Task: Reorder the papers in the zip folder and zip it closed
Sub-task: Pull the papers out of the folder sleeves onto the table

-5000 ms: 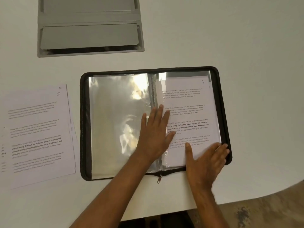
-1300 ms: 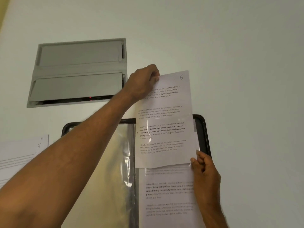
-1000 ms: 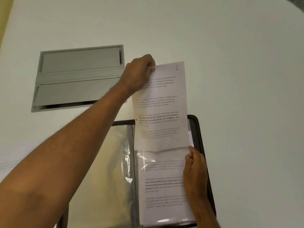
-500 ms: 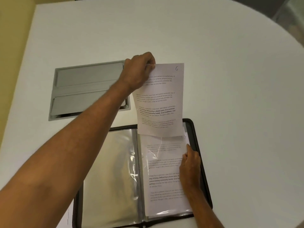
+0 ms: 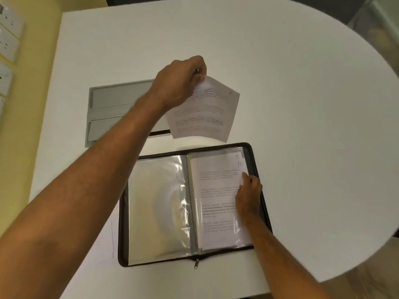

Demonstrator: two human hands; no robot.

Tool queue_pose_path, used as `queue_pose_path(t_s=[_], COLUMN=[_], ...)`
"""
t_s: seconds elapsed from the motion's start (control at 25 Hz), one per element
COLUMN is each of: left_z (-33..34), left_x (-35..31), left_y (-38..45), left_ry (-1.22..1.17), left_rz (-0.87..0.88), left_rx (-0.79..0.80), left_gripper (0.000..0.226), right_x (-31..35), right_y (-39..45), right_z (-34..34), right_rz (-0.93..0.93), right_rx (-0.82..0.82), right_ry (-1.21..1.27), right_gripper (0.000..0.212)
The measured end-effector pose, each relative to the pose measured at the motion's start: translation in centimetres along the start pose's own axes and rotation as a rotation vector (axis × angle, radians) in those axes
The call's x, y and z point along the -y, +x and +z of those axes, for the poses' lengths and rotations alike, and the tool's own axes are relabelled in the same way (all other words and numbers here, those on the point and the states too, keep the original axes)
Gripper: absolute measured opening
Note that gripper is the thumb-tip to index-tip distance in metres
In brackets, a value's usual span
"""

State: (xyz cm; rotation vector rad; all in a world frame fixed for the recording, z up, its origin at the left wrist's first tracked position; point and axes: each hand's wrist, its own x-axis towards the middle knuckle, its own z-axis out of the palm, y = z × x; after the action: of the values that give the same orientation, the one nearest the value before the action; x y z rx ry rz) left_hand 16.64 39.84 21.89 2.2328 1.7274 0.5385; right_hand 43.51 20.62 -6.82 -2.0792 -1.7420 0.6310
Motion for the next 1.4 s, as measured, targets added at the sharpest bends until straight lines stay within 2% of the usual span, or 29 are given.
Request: queue_pose_path(t_s=[0.08,0.12,0.24,0.28,0.32,0.44,0.52,0.56,0.64,0.68,0.76,0.8,0.84,0.92,1.0,1.04,1.24,1.4], left_z=[-1.1,-1.6,-2.7,-2.9,-3.1,-3.1,-2.4,-1.6,0.2,1.2,3.5,4.5,5.3,6.2,6.4,6.4,5.9,6.0], left_x=[-0.6,-0.9,-1.0,-0.7,-0.4,1.4,3.8,5.3,8.6,9.8,12.3,13.0,13.6,14.5,15.4,16.1,20.6,22.5], left_y=[-1.0,-1.5,-2.9,-3.4,-4.2,-6.9,-9.7,-11.7,-17.2,-20.3,-27.6,-31.2,-34.6,-40.5,-44.7,-46.5,-52.0,-53.6], left_ry=[-0.013,-0.030,-0.063,-0.067,-0.071,-0.135,-0.111,-0.036,0.047,-0.017,-0.315,-0.506,-0.686,-0.903,-0.944,-0.942,-0.804,-0.611], left_rz=[-0.008,-0.018,-0.048,-0.061,-0.078,-0.129,-0.172,-0.212,-0.407,-0.552,-0.894,-1.025,-1.132,-1.255,-1.275,-1.286,-1.389,-1.392], left_rx=[0.041,0.066,0.151,0.186,0.221,0.259,0.162,0.051,-0.201,-0.289,-0.338,-0.320,-0.285,-0.179,-0.110,-0.116,-0.286,-0.254], left_gripper=[0.010,0.010,0.008,0.008,0.009,0.010,0.014,0.022,0.047,0.062,0.088,0.093,0.090,0.060,0.023,0.014,0.008,0.035], right_x=[0.8,1.6,5.2,6.9,8.5,11.7,13.1,13.6,14.6,15.1,16.5,17.4,18.2,20.0,21.8,22.7,26.8,27.3], right_y=[0.3,0.3,0.1,-0.2,-0.7,-2.5,-4.2,-5.1,-7.0,-7.8,-9.6,-10.5,-11.3,-13.1,-15.0,-16.0,-20.7,-22.2], right_z=[-0.6,-1.2,-4.0,-5.0,-5.8,-6.4,-5.5,-4.8,-3.2,-2.3,0.0,1.1,2.3,5.1,7.6,8.9,13.3,14.0], right_rz=[0.065,0.108,0.096,0.068,0.040,0.019,0.034,0.048,0.080,0.094,0.128,0.141,0.143,0.136,0.133,0.136,0.132,0.106], right_rx=[0.060,0.084,0.167,0.235,0.304,0.344,0.337,0.347,0.382,0.406,0.470,0.494,0.513,0.561,0.621,0.645,0.705,0.715], right_ry=[0.021,0.077,0.407,0.516,0.615,0.773,0.812,0.834,0.875,0.880,0.873,0.866,0.852,0.813,0.783,0.773,0.652,0.513], right_gripper=[0.049,0.055,0.092,0.097,0.094,0.051,0.031,0.027,0.023,0.023,0.023,0.022,0.021,0.019,0.019,0.019,0.028,0.040])
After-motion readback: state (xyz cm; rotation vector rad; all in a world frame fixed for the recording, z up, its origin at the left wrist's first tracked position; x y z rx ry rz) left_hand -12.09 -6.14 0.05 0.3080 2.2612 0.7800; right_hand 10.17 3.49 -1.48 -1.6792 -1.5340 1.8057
